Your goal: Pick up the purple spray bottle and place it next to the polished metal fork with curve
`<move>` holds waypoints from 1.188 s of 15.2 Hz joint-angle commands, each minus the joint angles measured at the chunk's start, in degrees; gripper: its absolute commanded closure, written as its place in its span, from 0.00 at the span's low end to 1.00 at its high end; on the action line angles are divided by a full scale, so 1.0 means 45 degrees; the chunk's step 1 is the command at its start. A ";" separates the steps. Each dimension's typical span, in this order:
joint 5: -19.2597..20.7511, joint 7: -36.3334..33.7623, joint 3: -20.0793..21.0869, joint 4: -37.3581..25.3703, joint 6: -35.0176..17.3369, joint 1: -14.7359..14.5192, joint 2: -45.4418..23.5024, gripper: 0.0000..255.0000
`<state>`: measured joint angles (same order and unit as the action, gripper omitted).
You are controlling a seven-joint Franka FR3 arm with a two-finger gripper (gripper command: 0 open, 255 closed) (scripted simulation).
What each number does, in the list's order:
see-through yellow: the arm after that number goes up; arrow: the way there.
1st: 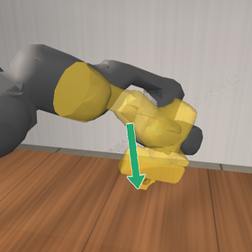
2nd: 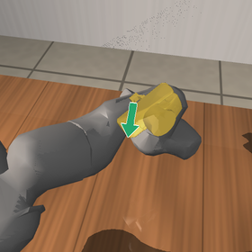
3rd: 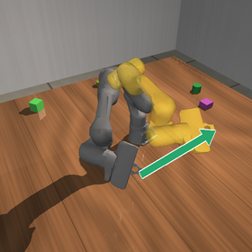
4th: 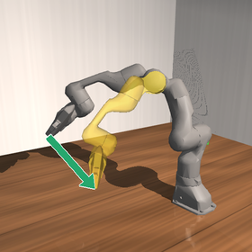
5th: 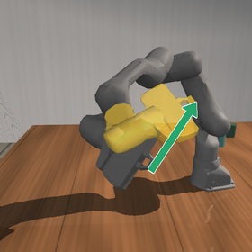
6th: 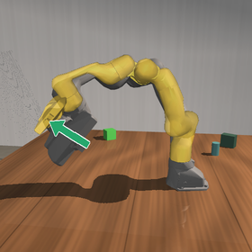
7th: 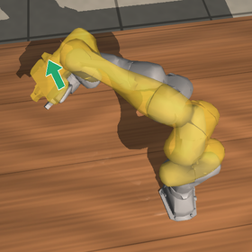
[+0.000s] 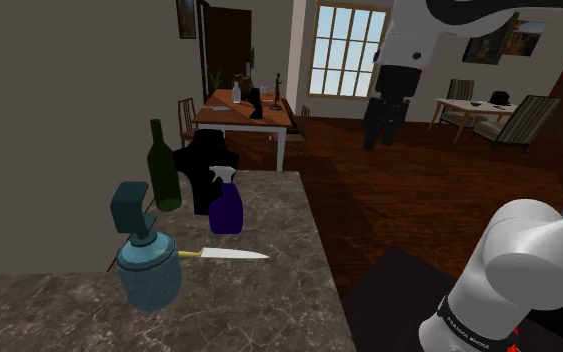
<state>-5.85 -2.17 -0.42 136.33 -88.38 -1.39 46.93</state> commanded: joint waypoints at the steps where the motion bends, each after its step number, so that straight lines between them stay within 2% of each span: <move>1: 0.0000 0.0000 0.0000 0.0000 0.0000 0.0000 0.0000 0.00; 10: -0.0445 0.1669 -0.0242 -0.1704 -0.2558 -0.0740 -0.4417 0.00; 18: -0.1037 0.3101 -0.0232 -0.4376 -0.3711 -0.1292 -0.8410 0.00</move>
<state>-10.18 10.91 -1.45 118.78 -104.85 -6.96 11.56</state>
